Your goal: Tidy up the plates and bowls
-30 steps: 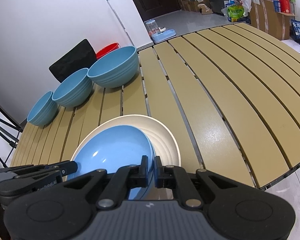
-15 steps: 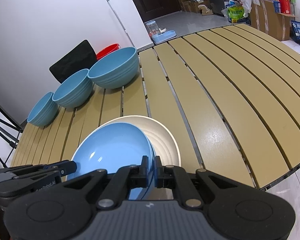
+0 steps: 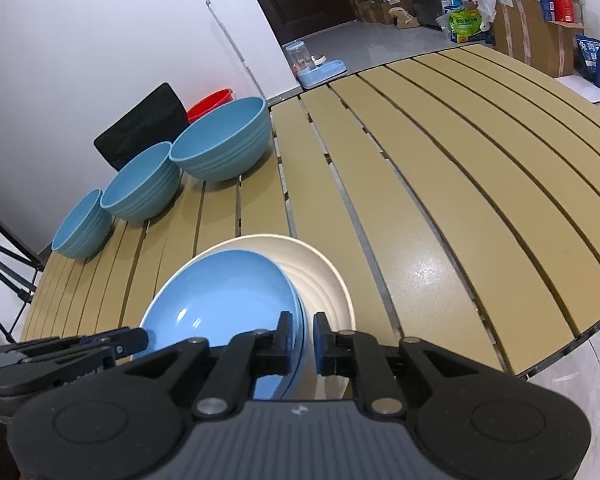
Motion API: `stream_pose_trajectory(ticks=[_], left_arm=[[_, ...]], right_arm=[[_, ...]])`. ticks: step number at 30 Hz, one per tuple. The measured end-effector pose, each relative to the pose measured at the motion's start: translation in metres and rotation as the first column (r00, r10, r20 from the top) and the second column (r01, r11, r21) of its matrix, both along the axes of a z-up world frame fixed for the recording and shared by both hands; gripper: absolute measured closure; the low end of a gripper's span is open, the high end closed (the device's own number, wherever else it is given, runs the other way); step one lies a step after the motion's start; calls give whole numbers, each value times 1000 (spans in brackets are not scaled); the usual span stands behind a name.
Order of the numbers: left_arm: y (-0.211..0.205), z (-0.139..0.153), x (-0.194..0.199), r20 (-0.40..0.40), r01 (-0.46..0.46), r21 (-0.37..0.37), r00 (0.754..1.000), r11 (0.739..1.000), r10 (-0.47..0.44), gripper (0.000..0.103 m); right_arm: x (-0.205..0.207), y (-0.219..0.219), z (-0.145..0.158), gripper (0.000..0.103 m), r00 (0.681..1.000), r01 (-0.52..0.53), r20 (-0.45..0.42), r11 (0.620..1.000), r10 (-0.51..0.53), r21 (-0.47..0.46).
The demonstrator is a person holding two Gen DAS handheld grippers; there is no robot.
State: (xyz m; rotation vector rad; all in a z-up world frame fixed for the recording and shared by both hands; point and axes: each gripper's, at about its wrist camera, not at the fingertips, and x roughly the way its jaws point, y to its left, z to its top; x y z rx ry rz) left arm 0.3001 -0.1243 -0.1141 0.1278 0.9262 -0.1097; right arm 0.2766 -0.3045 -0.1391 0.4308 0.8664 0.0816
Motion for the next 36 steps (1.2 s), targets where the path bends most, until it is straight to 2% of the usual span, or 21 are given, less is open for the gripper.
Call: stream_pose_trajectory(ticks=[2, 5, 10, 12, 13, 16, 17, 18, 19, 36], left_arm=[[5, 3, 0, 2, -9, -14, 1000, 1000, 9, 77], [9, 11, -6, 26, -19, -20, 999, 1000, 20, 65], [18, 26, -17, 64, -31, -32, 997, 999, 33, 43], [23, 31, -22, 78, -41, -37, 996, 998, 44, 30], [25, 33, -25, 87, -45, -42, 995, 998, 48, 28], [33, 40, -32, 105, -56, -49, 993, 997, 61, 21], [36, 42, -34, 110, -62, -53, 992, 997, 67, 15], [39, 44, -36, 112, -68, -55, 991, 996, 74, 4], [42, 46, -39, 114, -76, -55, 990, 996, 82, 0], [97, 75, -82, 143, -155, -112, 975, 981, 170, 0]], right_arm=[[-1, 0, 3, 89, 1000, 0, 9, 1000, 0, 3], [-5, 1, 9, 75, 1000, 0, 24, 1000, 0, -2], [-11, 6, 19, 36, 999, -7, 51, 1000, 8, -12], [-14, 8, 24, 24, 998, -13, 64, 1000, 13, -14], [-15, 9, 27, 18, 997, -16, 71, 1000, 17, -14], [-19, 14, 35, 13, 996, -27, 84, 999, 29, -25], [-20, 16, 36, 10, 996, -30, 85, 999, 33, -31], [-21, 18, 39, 5, 996, -32, 87, 999, 35, -39], [-22, 20, 41, 2, 995, -33, 89, 998, 37, -48], [-52, 65, 79, 0, 984, -92, 140, 987, 110, -133]])
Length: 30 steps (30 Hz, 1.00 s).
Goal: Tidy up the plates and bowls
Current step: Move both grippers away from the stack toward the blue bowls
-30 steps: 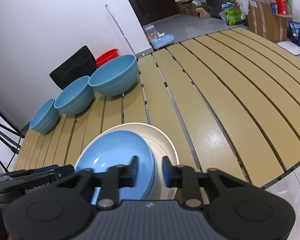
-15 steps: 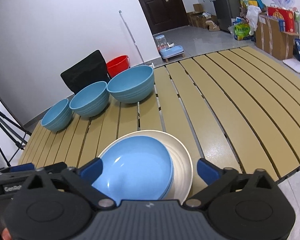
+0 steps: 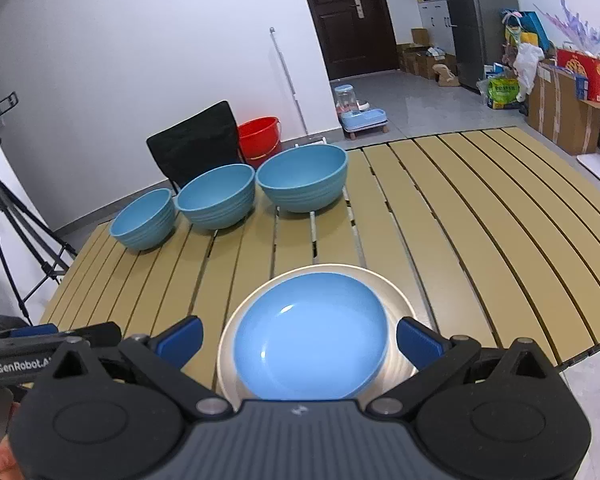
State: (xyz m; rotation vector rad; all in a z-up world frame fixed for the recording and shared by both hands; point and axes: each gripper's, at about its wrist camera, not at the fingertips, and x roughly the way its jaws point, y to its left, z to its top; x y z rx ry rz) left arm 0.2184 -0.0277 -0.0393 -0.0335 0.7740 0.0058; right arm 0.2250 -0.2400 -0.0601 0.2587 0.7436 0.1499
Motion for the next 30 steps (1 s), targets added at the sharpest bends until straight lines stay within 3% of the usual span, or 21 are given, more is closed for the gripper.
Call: stream_pose_trajectory(ticks=[15, 30], left_arm=[[65, 17, -19, 30, -117, -41, 992, 992, 119, 0], [140, 17, 39, -4, -223, -31, 975, 974, 223, 0]], right_arm=[[-1, 51, 21, 0, 995, -97, 19, 994, 98, -48], [83, 120, 39, 0, 980, -199, 10, 978, 200, -68]])
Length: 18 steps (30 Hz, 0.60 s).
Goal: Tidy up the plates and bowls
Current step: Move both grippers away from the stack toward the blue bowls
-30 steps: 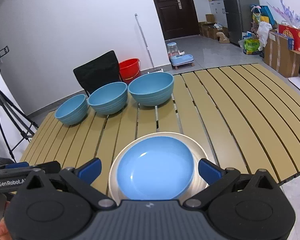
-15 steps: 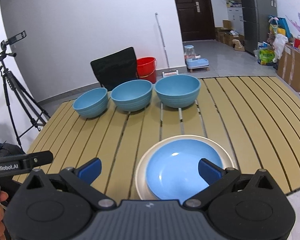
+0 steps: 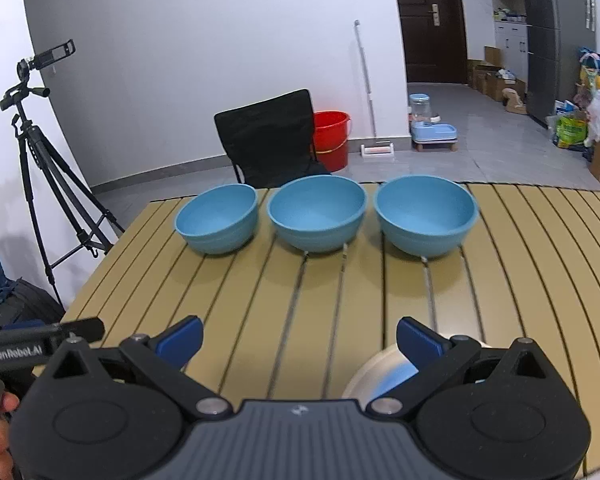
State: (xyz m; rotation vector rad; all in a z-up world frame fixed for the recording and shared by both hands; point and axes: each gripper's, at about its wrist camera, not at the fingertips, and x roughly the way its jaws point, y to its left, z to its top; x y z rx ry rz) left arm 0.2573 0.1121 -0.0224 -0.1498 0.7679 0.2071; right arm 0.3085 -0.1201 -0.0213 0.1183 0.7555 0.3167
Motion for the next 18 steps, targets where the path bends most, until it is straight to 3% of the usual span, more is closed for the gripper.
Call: stream_pose_trajectory(ticks=[10, 18], left_arm=[[41, 2, 63, -22, -60, -23, 998, 998, 60, 0], [65, 6, 123, -27, -94, 6, 995, 996, 94, 0]], right_arm=[[83, 53, 7, 0, 998, -69, -15, 996, 69, -51], [150, 90, 4, 0, 993, -116, -39, 990, 114, -75]])
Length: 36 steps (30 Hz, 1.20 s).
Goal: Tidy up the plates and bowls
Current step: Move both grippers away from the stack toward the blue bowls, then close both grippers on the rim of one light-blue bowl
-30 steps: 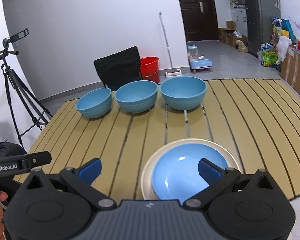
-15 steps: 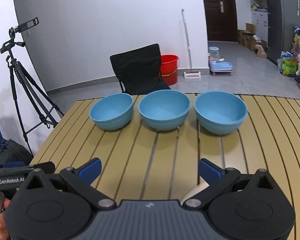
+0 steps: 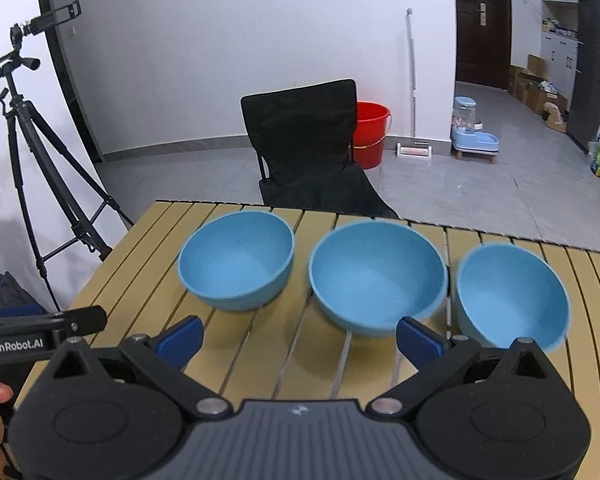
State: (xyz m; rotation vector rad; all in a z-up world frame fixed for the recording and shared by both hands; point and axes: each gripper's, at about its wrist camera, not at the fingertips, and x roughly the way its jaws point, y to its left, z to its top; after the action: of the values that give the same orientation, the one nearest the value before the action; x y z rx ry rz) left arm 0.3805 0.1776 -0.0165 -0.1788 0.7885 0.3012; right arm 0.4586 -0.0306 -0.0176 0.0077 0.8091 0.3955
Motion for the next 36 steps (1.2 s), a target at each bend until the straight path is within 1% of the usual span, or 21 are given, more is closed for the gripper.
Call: stream_pose_trajectory(ticks=[3, 6, 8, 11, 13, 14, 16, 18, 19, 22, 24, 26, 27, 28, 29, 31, 33, 35, 36], left_arm=[[10, -4, 24, -13, -10, 9, 1000, 1000, 10, 0], [18, -11, 50, -35, -32, 25, 999, 999, 33, 0], [24, -16, 65, -45, -45, 27, 998, 999, 46, 0], [35, -26, 87, -59, -82, 2, 995, 997, 82, 0], [41, -33, 100, -75, -105, -19, 992, 994, 104, 0], [42, -36, 106, -84, -109, -23, 991, 994, 107, 1], [45, -43, 117, -103, -121, -20, 988, 992, 118, 4], [45, -49, 125, -120, -127, -12, 985, 992, 125, 8], [45, -52, 129, -126, -131, -9, 984, 991, 129, 10], [47, -60, 136, -145, -136, -25, 981, 990, 131, 17], [48, -65, 141, -158, -134, -37, 979, 990, 127, 31], [47, -72, 147, -179, -133, -50, 976, 990, 122, 36], [48, -75, 148, -185, -135, -61, 975, 989, 122, 43], [49, -78, 149, -190, -142, -72, 974, 987, 126, 48], [50, -79, 150, -194, -147, -82, 973, 986, 129, 54], [51, -83, 151, -189, -146, -109, 974, 983, 124, 56], [50, -86, 152, -188, -145, -109, 974, 983, 123, 61], [51, -89, 153, -186, -137, -123, 976, 983, 112, 66], [50, -90, 153, -184, -133, -132, 977, 982, 107, 68]], right_arm=[[27, 13, 0, 2, 1000, -7, 3, 1000, 7, -16], [55, 29, -3, 9, 999, -35, 0, 999, 35, -26], [74, 40, -7, 10, 999, -52, -9, 998, 52, -37], [100, 57, -16, 18, 998, -68, -18, 996, 67, -55], [116, 66, -24, 26, 997, -70, -22, 996, 68, -59], [124, 70, -27, 29, 997, -74, -28, 995, 73, -60], [137, 78, -36, 37, 996, -87, -43, 994, 84, -63], [145, 85, -42, 40, 994, -96, -54, 992, 92, -77], [149, 88, -45, 44, 993, -102, -60, 991, 97, -86], [159, 96, -55, 45, 993, -101, -78, 989, 92, -111], [166, 99, -63, 47, 993, -91, -91, 988, 80, -121], [171, 100, -69, 52, 992, -84, -99, 989, 72, -120], [173, 101, -72, 57, 992, -83, -104, 990, 71, -116], [174, 101, -74, 63, 992, -82, -106, 990, 70, -111], [174, 101, -75, 65, 992, -83, -103, 991, 72, -106], [174, 102, -78, 68, 992, -88, -99, 992, 78, -95], [175, 103, -81, 70, 992, -88, -102, 992, 78, -94], [176, 103, -84, 75, 992, -82, -105, 992, 73, -91], [176, 102, -86, 80, 991, -81, -112, 993, 71, -84]])
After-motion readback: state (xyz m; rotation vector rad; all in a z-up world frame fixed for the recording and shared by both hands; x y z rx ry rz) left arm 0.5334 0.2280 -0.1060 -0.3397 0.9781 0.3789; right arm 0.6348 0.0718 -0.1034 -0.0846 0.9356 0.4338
